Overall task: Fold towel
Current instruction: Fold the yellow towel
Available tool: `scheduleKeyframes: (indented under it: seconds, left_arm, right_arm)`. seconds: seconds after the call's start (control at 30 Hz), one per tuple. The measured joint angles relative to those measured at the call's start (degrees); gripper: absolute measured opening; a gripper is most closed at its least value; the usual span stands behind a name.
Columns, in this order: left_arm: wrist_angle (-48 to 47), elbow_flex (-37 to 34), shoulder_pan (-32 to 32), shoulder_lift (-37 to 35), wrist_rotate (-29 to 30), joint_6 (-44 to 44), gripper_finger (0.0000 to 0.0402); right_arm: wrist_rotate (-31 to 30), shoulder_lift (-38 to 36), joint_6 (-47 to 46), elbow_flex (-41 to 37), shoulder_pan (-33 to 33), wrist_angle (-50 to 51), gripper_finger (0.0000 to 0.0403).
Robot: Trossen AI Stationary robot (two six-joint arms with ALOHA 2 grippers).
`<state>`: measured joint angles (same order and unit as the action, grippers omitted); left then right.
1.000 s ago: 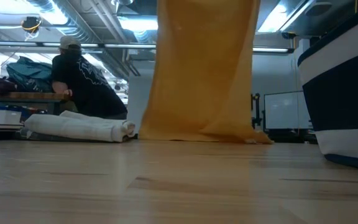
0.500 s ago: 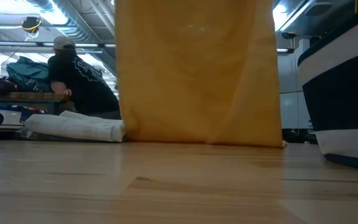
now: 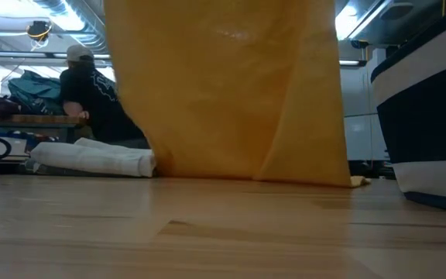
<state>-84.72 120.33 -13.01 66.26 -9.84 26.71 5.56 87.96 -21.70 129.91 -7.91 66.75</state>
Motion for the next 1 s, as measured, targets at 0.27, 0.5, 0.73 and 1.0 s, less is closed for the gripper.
scheduleKeyframes:
  seconds: [0.27, 0.5, 0.73, 1.0]
  left_arm:
    - [-5.29, -2.02, 7.64, -0.03, -2.58, 7.35, 0.0]
    - [-5.23, -9.86, 17.44, 0.24, -2.61, 11.45, 0.0]
    - [-4.45, -19.1, 26.81, 0.35, -0.05, 14.61, 0.0]
    - [-0.14, -26.37, 41.77, 0.45, -0.02, 25.96, 0.0]
  right_arm:
    - [-0.13, 4.22, -2.45, 0.0, -7.29, 0.62, 0.0005]
    - [-1.03, 8.32, -4.0, 0.0, -12.35, 0.73, 0.0005]
    - [-1.03, 12.67, -5.09, 0.0, -16.93, 0.71, 0.0005]
    - [-1.92, 18.73, -10.9, 0.0, -21.38, -3.13, 0.0005]
